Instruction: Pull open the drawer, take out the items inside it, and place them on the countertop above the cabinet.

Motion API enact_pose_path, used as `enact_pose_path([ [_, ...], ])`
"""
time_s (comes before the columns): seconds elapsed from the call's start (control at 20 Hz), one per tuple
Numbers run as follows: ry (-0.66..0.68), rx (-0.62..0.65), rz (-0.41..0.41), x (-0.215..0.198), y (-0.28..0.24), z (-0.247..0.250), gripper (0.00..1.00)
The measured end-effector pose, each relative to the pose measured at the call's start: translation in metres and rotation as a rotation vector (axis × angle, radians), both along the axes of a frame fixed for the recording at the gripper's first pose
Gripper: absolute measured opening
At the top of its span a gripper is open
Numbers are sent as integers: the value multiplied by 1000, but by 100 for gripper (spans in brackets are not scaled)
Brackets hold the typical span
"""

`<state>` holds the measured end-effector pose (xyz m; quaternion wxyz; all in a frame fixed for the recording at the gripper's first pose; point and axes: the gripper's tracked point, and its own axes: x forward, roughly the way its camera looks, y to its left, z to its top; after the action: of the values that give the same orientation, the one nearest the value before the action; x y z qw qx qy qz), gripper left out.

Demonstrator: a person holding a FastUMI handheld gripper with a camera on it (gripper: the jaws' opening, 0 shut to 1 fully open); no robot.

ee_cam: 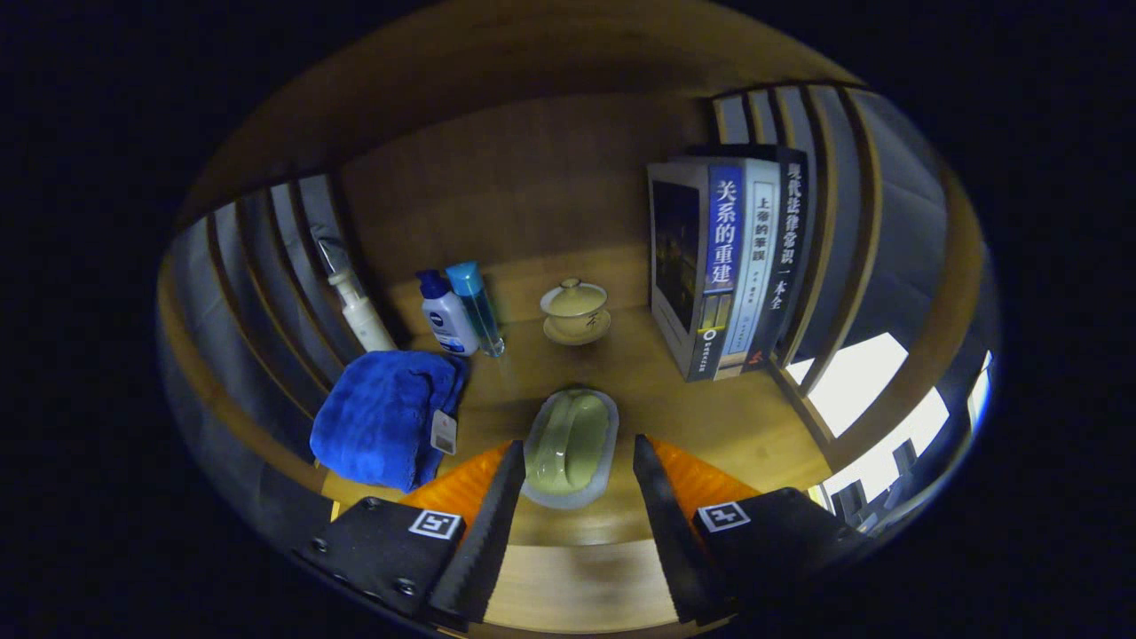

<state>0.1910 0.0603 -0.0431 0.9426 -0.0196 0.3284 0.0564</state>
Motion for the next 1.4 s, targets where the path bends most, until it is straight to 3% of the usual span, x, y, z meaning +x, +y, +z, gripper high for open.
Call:
enact_pose_path([
  [0.25,-152,36,6,-55,-16,27,99],
  [0.75,-380,11,13,-156,-57,40,99],
  [1.4,-319,-1,-17,-253,-104,-50,99],
])
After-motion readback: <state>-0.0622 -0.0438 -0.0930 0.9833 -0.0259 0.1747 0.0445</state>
